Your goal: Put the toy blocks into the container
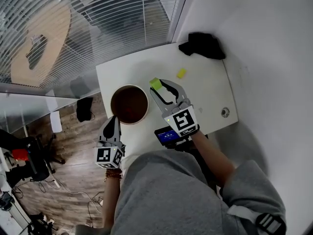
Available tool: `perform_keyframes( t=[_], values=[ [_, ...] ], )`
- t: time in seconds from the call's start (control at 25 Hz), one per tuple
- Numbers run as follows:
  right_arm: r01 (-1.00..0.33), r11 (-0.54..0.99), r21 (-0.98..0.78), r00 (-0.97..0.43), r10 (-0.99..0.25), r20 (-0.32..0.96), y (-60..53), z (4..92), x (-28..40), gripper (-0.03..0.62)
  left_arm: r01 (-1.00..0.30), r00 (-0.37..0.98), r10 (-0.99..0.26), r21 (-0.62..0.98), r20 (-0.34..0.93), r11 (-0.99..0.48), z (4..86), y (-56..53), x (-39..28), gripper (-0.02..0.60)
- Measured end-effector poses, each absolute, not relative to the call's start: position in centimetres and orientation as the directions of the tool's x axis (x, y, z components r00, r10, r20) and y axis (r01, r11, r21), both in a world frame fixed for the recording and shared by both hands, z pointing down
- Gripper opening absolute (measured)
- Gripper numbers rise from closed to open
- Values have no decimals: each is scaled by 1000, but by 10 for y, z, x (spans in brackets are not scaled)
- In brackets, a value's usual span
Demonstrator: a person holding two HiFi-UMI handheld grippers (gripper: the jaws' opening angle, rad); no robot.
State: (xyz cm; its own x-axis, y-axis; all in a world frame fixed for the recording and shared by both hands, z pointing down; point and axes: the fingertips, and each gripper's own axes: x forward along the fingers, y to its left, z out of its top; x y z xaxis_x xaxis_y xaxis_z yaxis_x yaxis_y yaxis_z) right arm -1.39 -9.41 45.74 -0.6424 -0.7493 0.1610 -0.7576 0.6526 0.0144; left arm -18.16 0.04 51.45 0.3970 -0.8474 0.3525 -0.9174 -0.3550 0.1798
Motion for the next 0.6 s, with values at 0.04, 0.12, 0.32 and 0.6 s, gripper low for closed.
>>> perform_keyframes(
  t=[0.04, 0.12, 0.32, 0.6],
  values=[
    [-746, 666, 14, -656, -737, 163, -91, 457, -20, 158, -918, 397, -847, 180, 353, -355, 514, 1, -182, 8],
    [-721, 692, 18, -680, -713, 169, -84, 458, -31, 158, -919, 394, -848, 178, 353, -353, 514, 1, -183, 8],
    [-652, 758, 26, -741, -645, 186, -65, 463, -54, 158, -920, 390, -850, 176, 353, -349, 517, 1, -185, 8],
    [-566, 824, 38, -797, -558, 229, -45, 476, -72, 160, -919, 394, -847, 184, 358, -350, 520, 1, -184, 8]
  ],
)
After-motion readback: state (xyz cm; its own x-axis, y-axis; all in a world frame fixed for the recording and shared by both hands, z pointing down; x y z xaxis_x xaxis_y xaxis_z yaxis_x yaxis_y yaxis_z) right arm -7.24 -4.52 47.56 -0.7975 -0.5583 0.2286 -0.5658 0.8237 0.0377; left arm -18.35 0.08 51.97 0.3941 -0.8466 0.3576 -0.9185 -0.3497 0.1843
